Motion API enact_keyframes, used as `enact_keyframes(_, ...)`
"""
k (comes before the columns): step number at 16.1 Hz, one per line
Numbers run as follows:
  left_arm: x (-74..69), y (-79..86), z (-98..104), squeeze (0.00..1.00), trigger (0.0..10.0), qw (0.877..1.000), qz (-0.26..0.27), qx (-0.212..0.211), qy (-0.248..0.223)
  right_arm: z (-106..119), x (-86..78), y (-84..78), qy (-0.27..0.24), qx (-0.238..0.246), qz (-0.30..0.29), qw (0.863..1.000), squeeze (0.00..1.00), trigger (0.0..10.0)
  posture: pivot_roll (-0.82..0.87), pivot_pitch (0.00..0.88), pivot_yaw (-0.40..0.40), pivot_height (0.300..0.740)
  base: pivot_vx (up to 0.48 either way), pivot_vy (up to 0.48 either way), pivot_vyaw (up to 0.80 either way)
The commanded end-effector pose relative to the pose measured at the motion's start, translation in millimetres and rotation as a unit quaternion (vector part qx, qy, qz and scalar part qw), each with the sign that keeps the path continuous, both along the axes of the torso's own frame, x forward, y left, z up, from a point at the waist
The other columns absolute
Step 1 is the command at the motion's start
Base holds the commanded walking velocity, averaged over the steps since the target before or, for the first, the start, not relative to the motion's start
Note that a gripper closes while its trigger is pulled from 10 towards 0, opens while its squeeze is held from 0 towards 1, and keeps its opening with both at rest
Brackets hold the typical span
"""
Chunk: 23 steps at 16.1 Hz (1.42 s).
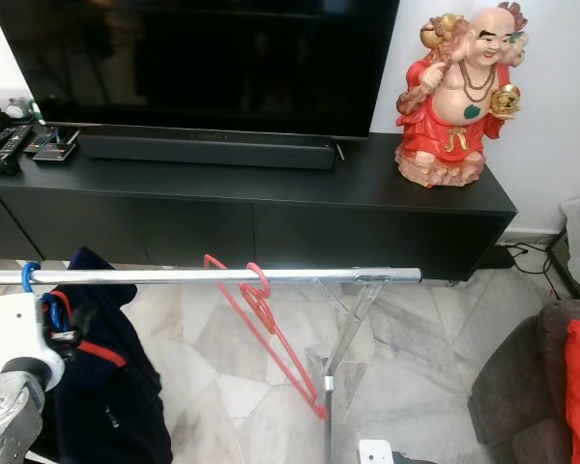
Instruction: Hang hanger
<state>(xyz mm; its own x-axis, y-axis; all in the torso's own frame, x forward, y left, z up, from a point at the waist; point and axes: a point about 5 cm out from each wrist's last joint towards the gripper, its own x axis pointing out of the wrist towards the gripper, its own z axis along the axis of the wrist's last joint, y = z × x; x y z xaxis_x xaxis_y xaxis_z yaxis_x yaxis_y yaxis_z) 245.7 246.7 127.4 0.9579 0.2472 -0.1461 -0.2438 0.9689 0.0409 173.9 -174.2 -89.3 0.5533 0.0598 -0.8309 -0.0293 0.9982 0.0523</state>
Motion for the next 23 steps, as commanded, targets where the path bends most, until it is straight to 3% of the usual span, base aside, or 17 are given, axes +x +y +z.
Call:
enact_keyframes(1, 1.9, -1.2, -3, 0.00, 10.0, 1.000, -0.013, 0.000, 0.012, -2, -3.6, 0.3, 0.008, -0.001, 0.001, 1.000, 0.00, 10.0, 0.03, 0.098, -0.026, 0.740, 0.000, 0.000, 0.00)
enact_keyframes(5, 11.4, 2.5, -7, 0.00, 10.0, 0.999, -0.025, 0.001, 0.024, -2, -4.0, 0.2, 0.009, -0.001, 0.000, 1.000, 0.00, 10.0, 0.02, 0.095, -0.024, 0.740, 0.000, 0.000, 0.00)
enact_keyframes(13, 10.5, 21.1, 0, 0.00, 10.0, 1.000, 0.012, -0.005, 0.004, -1, -2.9, -0.8, 0.009, -0.003, 0.001, 1.000, 0.00, 10.0, 0.03, 0.110, -0.035, 0.740, 0.000, 0.000, 0.00)
enact_keyframes(16, 12.2, 21.5, -2, 0.00, 10.0, 1.000, 0.005, -0.012, 0.010, -1, -2.6, -0.8, 0.008, -0.003, 0.001, 1.000, 0.00, 10.0, 0.02, 0.109, -0.035, 0.740, 0.000, 0.000, 0.00)
enact_keyframes(18, 12.4, 14.1, -15, 0.00, 10.0, 0.998, -0.037, -0.039, 0.042, -1, -2.6, -0.9, 0.009, -0.004, 0.001, 1.000, 0.00, 10.0, 0.02, 0.110, -0.035, 0.740, 0.000, 0.000, 0.00)
enact_keyframes(19, 12.2, 12.3, -16, 0.00, 10.0, 0.997, -0.046, -0.034, 0.049, -1, -2.7, -1.0, 0.009, -0.004, 0.001, 1.000, 0.00, 10.0, 0.02, 0.111, -0.035, 0.740, 0.000, 0.000, 0.00)
enact_keyframes(23, 13.4, 12.1, -17, 0.00, 10.0, 0.997, -0.044, -0.041, 0.056, -1, -2.9, -1.4, 0.010, -0.005, 0.002, 1.000, 0.00, 10.0, 0.02, 0.112, -0.037, 0.740, 0.000, 0.000, 0.00)
